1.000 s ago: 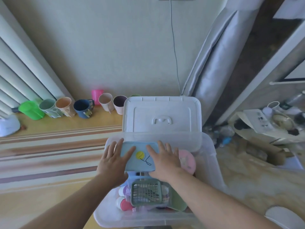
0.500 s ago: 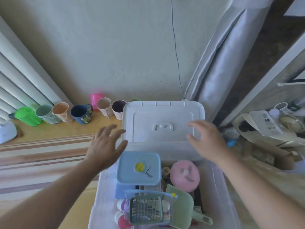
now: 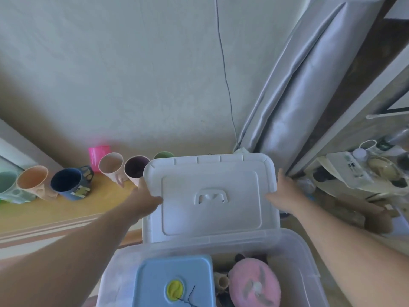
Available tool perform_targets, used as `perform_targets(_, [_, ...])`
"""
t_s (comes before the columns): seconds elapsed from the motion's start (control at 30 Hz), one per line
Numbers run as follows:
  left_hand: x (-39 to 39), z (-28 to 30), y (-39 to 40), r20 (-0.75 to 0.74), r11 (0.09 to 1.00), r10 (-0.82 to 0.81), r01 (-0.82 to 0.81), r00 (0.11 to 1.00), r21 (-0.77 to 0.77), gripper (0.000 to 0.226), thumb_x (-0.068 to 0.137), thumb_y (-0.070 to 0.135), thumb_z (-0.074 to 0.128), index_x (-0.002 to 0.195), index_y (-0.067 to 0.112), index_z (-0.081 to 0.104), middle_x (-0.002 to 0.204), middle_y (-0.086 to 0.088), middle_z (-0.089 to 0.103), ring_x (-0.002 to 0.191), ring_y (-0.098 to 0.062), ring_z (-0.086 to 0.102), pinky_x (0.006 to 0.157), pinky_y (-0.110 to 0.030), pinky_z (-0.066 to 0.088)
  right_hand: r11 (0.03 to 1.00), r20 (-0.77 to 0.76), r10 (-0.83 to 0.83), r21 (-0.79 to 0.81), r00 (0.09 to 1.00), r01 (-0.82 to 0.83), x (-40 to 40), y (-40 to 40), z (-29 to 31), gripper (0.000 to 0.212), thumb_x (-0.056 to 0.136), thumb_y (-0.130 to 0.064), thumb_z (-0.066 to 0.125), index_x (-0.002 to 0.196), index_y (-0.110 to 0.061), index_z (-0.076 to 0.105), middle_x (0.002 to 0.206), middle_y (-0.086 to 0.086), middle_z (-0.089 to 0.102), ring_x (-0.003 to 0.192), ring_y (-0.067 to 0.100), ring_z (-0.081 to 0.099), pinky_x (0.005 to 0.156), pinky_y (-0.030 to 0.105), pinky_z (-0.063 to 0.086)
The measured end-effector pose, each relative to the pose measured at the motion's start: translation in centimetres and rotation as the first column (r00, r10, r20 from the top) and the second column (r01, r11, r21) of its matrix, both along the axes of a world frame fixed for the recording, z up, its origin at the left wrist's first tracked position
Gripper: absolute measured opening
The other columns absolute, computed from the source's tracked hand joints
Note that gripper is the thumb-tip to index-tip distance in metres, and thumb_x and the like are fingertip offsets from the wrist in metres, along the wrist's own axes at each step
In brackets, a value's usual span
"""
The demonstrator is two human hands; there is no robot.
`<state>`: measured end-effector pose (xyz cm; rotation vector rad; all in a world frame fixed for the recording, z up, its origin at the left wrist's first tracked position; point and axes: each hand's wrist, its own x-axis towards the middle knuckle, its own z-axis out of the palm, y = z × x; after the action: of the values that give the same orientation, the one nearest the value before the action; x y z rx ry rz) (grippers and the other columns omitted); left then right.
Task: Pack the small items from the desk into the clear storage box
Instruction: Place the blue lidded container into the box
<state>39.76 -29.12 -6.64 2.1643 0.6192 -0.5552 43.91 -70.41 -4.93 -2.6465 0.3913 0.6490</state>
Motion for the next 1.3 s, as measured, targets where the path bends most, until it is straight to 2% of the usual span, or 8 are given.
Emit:
perform_targets(0.13, [0.2,-0.6,-0.5,0.025,0.984,0.023,-0.018,0.999,-0.176,0.095,0.081,0.009,0.071,0.151,0.036,0.012,0.127,-0.002,0.052,0.111,-0.023,0.055,0.075,-0.031,0.048,0.986,-0.063,-0.053,0.152,0.997,0.062,-0.4,1.3,-0.4,0.116,0.082,-0.035,0.077,0.163,-0.039,-0.006,0.166,0.005,0.033,0.144,0.037,0.043,0.109,0.053,0.047])
perform_targets(0.33, [-0.4,1.5,-0.7,0.140,0.958,0.223,-0.190,0.965,-0.216,0.042,0.086,0.007,0.065,0.118,0.023,0.042,0.105,-0.002,0.054,0.092,-0.020,0.057,0.074,-0.038,0.052,0.839,0.039,-0.381,0.433,0.924,0.328,-1.2,1.1,0.5,0.081,0.085,-0.018,0.069,0.155,-0.036,0.032,0.145,0.003,0.056,0.127,0.034,0.056,0.102,0.059,0.051])
perform_targets(0.53, [-7.5,8.6,3.2,0.415,0.977,0.147,-0.067,0.898,-0.201,0.046,0.098,0.015,0.056,0.134,0.041,0.047,0.120,0.004,0.064,0.111,-0.022,0.063,0.089,-0.046,0.055,0.802,0.298,-0.364,0.581,0.882,0.135,-8.7,0.5,7.9,0.054,0.085,-0.002,0.064,0.115,-0.048,0.064,0.112,-0.013,0.071,0.102,0.008,0.069,0.077,0.034,0.053])
perform_targets(0.7, [-17.9,14.3,5.3,0.522,0.995,-0.098,0.071,0.848,0.071,0.033,0.101,0.010,0.058,0.094,0.042,0.065,0.085,0.011,0.072,0.082,-0.004,0.065,0.086,-0.020,0.051,0.675,0.436,-0.282,0.723,0.855,-0.146,-19.0,-2.6,11.8,0.036,0.099,0.003,0.065,0.118,-0.029,0.066,0.121,0.001,0.072,0.112,0.011,0.070,0.086,0.015,0.053])
perform_targets(0.83, [-25.2,14.1,5.8,0.464,0.827,-0.555,0.396,0.691,0.400,0.071,0.075,-0.001,0.074,0.113,0.057,0.061,0.128,0.027,0.064,0.121,-0.005,0.062,0.099,-0.037,0.051,0.757,0.583,0.048,0.508,0.811,-0.410,-25.3,-5.1,10.6,0.037,0.080,-0.003,0.069,0.112,-0.021,0.071,0.137,0.004,0.060,0.133,0.016,0.056,0.108,0.019,0.041])
perform_targets(1.0, [-30.7,10.7,3.8,0.297,0.657,-0.742,0.564,0.602,0.500,0.092,0.064,-0.012,0.068,0.127,0.050,0.043,0.149,0.009,0.044,0.150,-0.027,0.029,0.101,-0.058,0.050,0.837,0.457,0.362,0.225,0.813,-0.499,-30.5,-6.0,7.3,0.065,0.071,-0.020,0.069,0.134,-0.034,0.056,0.162,-0.018,0.031,0.154,0.013,0.031,0.109,0.027,0.044])
perform_targets(1.17, [-34.4,9.1,2.1,0.091,0.608,-0.764,0.665,0.639,0.433,0.105,0.069,0.023,0.069,0.153,0.054,0.015,0.166,0.013,0.000,0.154,-0.022,-0.023,0.114,-0.054,0.038,0.839,0.337,0.501,0.038,0.797,-0.543,-33.6,-4.8,5.2,0.095,0.080,-0.058,0.061,0.162,-0.025,0.029,0.174,-0.010,0.008,0.162,0.012,-0.001,0.115,0.044,0.044])
perform_targets(1.3, [-36.7,8.8,0.3,0.139,0.622,-0.757,0.641,0.638,0.449,0.095,0.073,0.061,0.068,0.154,0.053,0.020,0.168,0.011,-0.006,0.153,-0.025,-0.026,0.111,-0.052,0.041,0.884,0.208,0.460,-0.012,0.863,-0.468,-35.7,-3.9,5.2,0.105,0.077,-0.082,0.051,0.165,-0.033,0.024,0.172,-0.022,-0.011,0.161,0.015,-0.017,0.116,0.043,0.042])
